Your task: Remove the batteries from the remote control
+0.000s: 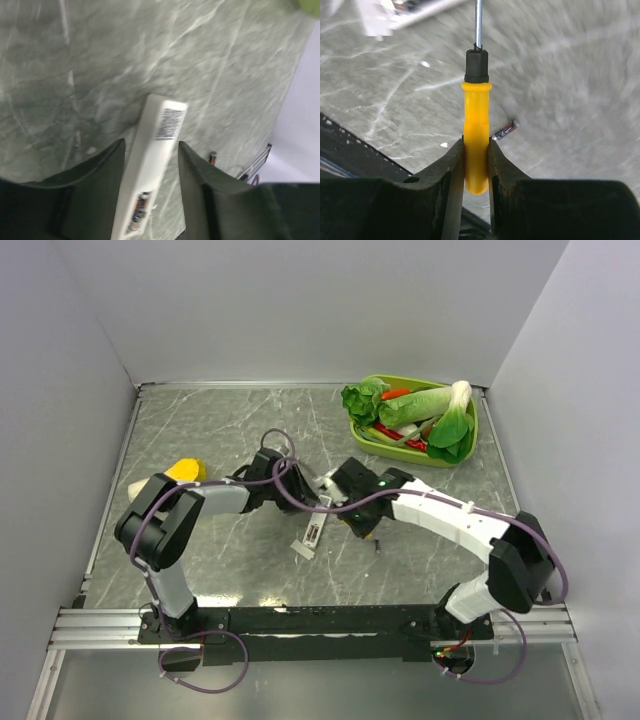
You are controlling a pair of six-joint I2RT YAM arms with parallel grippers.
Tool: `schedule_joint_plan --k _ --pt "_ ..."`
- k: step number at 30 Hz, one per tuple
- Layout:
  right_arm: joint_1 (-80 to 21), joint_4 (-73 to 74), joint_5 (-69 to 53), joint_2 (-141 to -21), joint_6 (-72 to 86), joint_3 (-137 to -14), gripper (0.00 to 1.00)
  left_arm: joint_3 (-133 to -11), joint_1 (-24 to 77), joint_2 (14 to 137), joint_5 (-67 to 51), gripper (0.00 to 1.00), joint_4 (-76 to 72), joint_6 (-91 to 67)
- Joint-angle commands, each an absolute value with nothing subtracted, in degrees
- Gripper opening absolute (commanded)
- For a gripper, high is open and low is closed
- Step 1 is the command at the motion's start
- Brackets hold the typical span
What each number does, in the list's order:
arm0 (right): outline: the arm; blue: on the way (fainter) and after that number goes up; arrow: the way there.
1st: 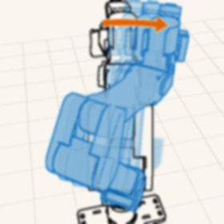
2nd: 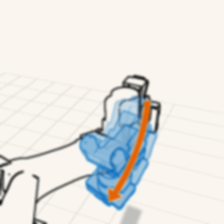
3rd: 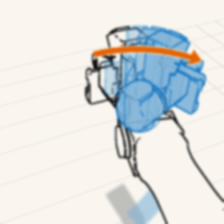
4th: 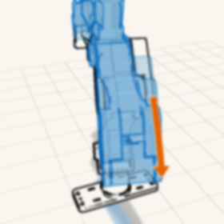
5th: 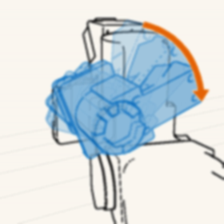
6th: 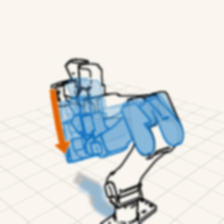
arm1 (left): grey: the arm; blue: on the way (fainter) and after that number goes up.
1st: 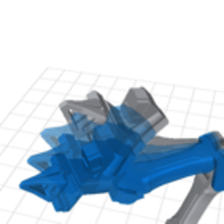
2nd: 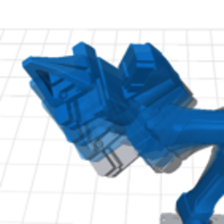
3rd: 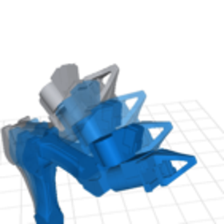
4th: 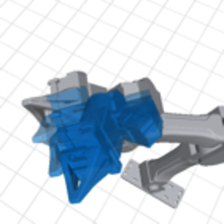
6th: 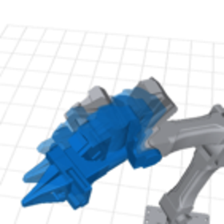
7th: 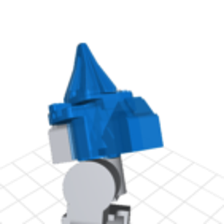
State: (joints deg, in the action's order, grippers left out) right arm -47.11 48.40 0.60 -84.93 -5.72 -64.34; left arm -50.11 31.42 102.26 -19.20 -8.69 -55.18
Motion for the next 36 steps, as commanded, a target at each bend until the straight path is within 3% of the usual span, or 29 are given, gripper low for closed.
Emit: schedule_joint_plan --k 1,6,13,25,31,36 --pt "-39.13 43.79 3.78 -78.85 11.66 -56.11 0.0 -55.27 31.2 95.98 -15.74 0.54 -3.7 -52.47" --pt "-32.79 41.49 6.68 -73.75 22.23 -47.56 0.0 -54.06 31.11 92.3 -14.76 0.6 -3.95 -52.82" --pt "-29.62 36.57 7.57 -68.12 32.95 -37.37 0.0 -50.45 31.2 88.95 -15.2 0.6 -5.54 -53.79" --pt "-29.09 37.18 8.35 -65.66 33.05 -38.05 0.0 -47.11 31.29 85.43 -14.51 0.6 -5.71 -52.74" --pt "-29.09 38.94 3.79 -60.56 27.35 -41.92 0.0 -44.21 32.52 85.34 -10.73 0.53 -2.29 -51.24" --pt "-29.35 37.71 -3.25 -58.63 23.64 -44.29 0.0 -44.21 34.8 86.57 -5.45 0.35 2.36 -49.66"
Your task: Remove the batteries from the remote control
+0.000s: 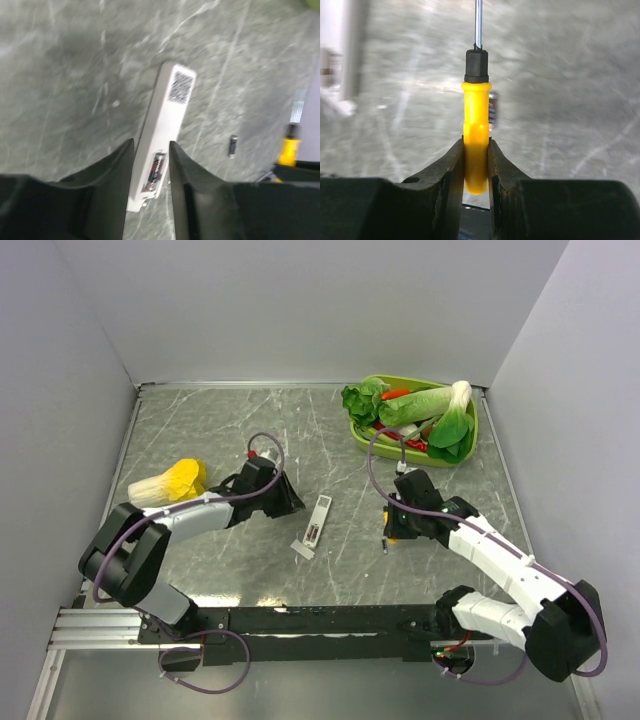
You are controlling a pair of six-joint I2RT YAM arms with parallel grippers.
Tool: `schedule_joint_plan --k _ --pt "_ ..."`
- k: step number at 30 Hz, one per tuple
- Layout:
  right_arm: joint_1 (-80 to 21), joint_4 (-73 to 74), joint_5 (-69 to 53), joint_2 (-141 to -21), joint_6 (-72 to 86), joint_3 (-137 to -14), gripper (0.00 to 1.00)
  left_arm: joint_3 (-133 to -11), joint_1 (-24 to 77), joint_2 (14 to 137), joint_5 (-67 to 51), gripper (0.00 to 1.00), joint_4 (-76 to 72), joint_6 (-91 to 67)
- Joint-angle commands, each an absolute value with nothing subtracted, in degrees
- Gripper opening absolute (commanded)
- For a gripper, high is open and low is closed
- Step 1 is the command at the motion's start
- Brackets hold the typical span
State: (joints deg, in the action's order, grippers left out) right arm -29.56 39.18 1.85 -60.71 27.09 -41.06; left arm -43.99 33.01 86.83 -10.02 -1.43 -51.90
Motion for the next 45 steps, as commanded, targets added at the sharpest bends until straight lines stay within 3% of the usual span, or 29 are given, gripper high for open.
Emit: schedule_joint_plan --k 1,14,26,31,34,39,45 --pt "-29.36 37.53 -3.34 -58.45 23.47 -44.38 0.0 -44.21 35.24 86.66 -5.1 0.33 2.9 -49.66" --pt "-29.27 36.82 -4.13 -54.93 21.71 -45.52 0.0 -44.21 41.66 89.2 -3.43 0.21 3.17 -51.24" --pt "-29.36 36.48 -4.66 -54.4 20.39 -45.35 0.0 -43.86 46.84 91.94 -11.51 0.19 -7.2 -57.3" --pt "-29.36 34.9 -6.15 -55.19 20.56 -44.56 0.0 -43.15 47.55 90.53 -15.46 0.38 -16.76 -60.12" --pt "-29.36 34.28 -6.94 -55.2 20.83 -44.12 0.0 -45.43 47.55 90.44 -15.56 0.46 -14.78 -59.51" --pt "-30.23 27.03 -17.11 -55.37 23.28 -40.27 0.0 -52.29 46.15 89.03 -7.31 0.52 -1.77 -54.94" --pt "-40.59 15.92 -25.83 -57.03 31.27 -32.96 0.0 -59.32 40.44 93.51 -5.71 0.54 3.51 -49.93"
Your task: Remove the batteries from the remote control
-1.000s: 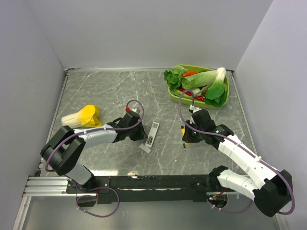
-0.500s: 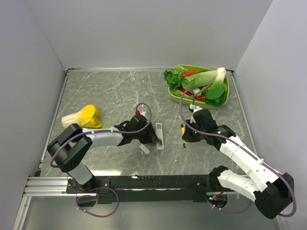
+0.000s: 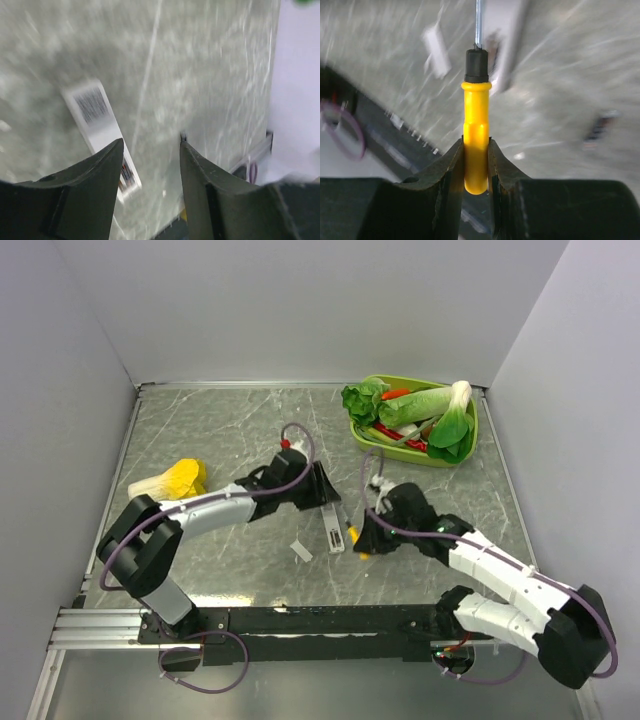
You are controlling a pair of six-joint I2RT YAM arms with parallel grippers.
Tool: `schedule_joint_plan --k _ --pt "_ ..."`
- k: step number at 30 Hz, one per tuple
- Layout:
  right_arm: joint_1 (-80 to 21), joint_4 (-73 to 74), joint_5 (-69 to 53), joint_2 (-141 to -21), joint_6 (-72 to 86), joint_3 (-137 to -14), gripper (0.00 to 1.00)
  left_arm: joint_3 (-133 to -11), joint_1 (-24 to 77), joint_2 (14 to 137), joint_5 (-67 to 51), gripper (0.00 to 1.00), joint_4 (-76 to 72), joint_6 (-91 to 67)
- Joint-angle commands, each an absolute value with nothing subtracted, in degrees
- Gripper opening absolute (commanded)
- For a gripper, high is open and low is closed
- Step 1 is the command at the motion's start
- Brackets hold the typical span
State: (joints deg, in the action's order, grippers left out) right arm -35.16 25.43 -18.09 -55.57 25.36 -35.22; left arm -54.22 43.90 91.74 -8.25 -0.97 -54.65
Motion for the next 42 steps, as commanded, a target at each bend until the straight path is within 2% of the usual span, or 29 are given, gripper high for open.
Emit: schedule_joint_plan --k 1,10,16,22,28,35,42 --pt "-41.82 15.56 -25.75 -57.74 32.25 -32.52 0.0 -60.2 39.91 95.43 -6.5 0.53 3.25 -49.57" --pt "-49.3 3.43 -28.66 -61.25 45.96 -24.0 0.0 -68.01 36.04 103.09 -14.23 0.5 -0.71 -45.62" --pt "-50.45 7.55 -25.59 -67.84 45.35 -25.83 0.0 -69.96 36.04 107.49 -17.84 0.49 -2.11 -44.38" --pt "-50.54 15.98 -17.85 -69.17 44.83 -29.0 0.0 -71.72 36.04 112.14 -18.98 0.48 -1.58 -42.89" --pt "-49.92 23.37 -9.15 -70.13 42.89 -32.78 0.0 -73.3 36.04 115.22 -14.51 0.47 4.74 -41.84" --pt "-45.09 23.12 -7.38 -71.45 38.94 -33.13 0.0 -67.95 36.04 111.9 -12.57 0.45 4.83 -42.01" --pt "-41.93 25.93 -6.33 -72.42 33.49 -36.47 0.0 -57.33 36.3 106.09 -16.6 0.4 0.44 -44.56"
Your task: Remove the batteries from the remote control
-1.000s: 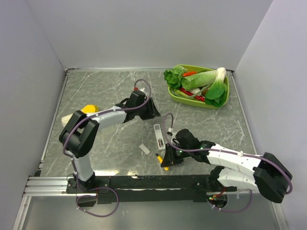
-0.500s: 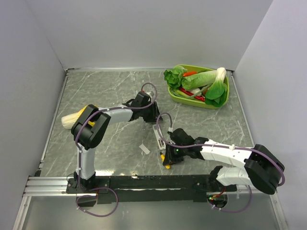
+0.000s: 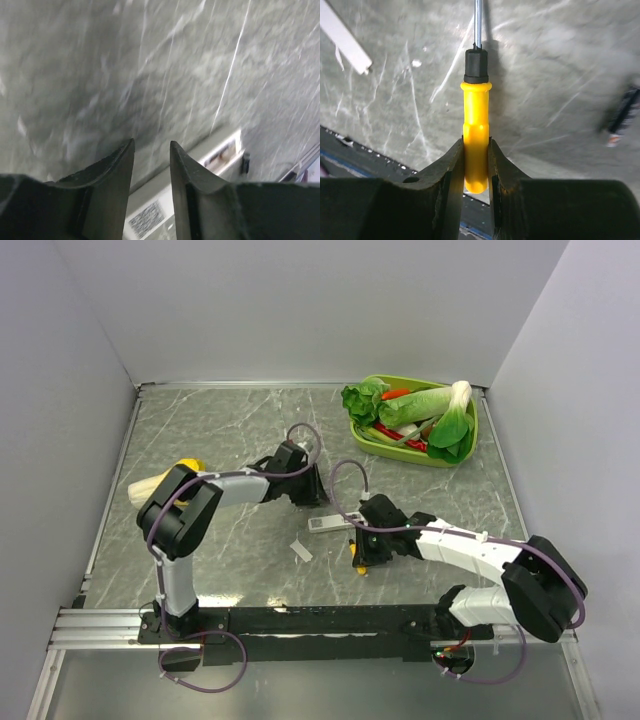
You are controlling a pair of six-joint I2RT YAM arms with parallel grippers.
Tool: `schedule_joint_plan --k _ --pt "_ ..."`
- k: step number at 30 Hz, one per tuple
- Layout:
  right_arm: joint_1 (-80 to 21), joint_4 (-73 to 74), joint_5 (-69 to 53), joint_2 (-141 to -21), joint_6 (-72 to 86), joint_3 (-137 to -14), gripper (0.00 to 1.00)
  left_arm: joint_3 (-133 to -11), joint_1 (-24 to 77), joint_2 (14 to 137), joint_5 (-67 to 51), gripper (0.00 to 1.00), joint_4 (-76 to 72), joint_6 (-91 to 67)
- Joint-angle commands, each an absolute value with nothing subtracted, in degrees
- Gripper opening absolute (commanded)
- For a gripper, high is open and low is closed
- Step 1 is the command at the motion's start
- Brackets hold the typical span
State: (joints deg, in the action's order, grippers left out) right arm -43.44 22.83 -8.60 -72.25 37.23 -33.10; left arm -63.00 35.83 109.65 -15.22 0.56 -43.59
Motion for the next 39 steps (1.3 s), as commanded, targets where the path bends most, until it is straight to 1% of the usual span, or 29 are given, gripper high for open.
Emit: schedule_joint_plan --k 1,4,11,13,16,18,21,24,25,31,39 --pt "-40.97 26.45 -6.33 -72.25 32.53 -36.74 0.0 -56.17 36.47 105.3 -18.87 0.39 -1.65 -45.69" --pt "-39.64 28.64 -6.42 -71.37 30.33 -37.62 0.0 -52.39 37.17 103.36 -22.75 0.38 -6.32 -47.63" --pt "-39.02 37.61 -2.29 -65.58 26.37 -39.37 0.0 -48.96 39.64 100.2 -24.26 0.38 -10.46 -49.57" --pt "-39.02 41.2 -0.1 -63.9 25.32 -41.83 0.0 -48.87 39.9 99.41 -24.17 0.38 -10.9 -49.92" --pt "-38.41 42.89 0.27 -63.37 22.86 -45.26 0.0 -48.6 39.82 97.92 -23.21 0.38 -10.9 -50.89" --pt "-38.32 42.45 -4.45 -63.11 19.97 -47.02 0.0 -48.87 39.55 94.67 -20.49 0.41 -9.59 -50.89" --pt "-38.32 39.47 -7.55 -60.22 17.42 -46.76 0.0 -48.52 39.11 88.35 -18.64 0.46 -9.05 -51.32" --pt "-38.32 35.69 -10.19 -58.01 15.83 -46.58 0.0 -47.55 39.02 83.77 -21.69 0.5 -11.41 -53.6" --pt "-38.41 34.73 -11.59 -57.83 15.73 -46.5 0.0 -47.11 39.11 82.72 -22.84 0.5 -14.3 -54.4" --pt "-38.5 31.74 -15.99 -59.5 14.41 -48.16 0.0 -45.88 39.72 84.45 -29.17 0.54 -21.44 -58.89" --pt "-38.41 27.34 -16.95 -57.83 17.31 -47.29 0.0 -44.65 41.04 82.71 -24.52 0.54 -20.47 -57.57"
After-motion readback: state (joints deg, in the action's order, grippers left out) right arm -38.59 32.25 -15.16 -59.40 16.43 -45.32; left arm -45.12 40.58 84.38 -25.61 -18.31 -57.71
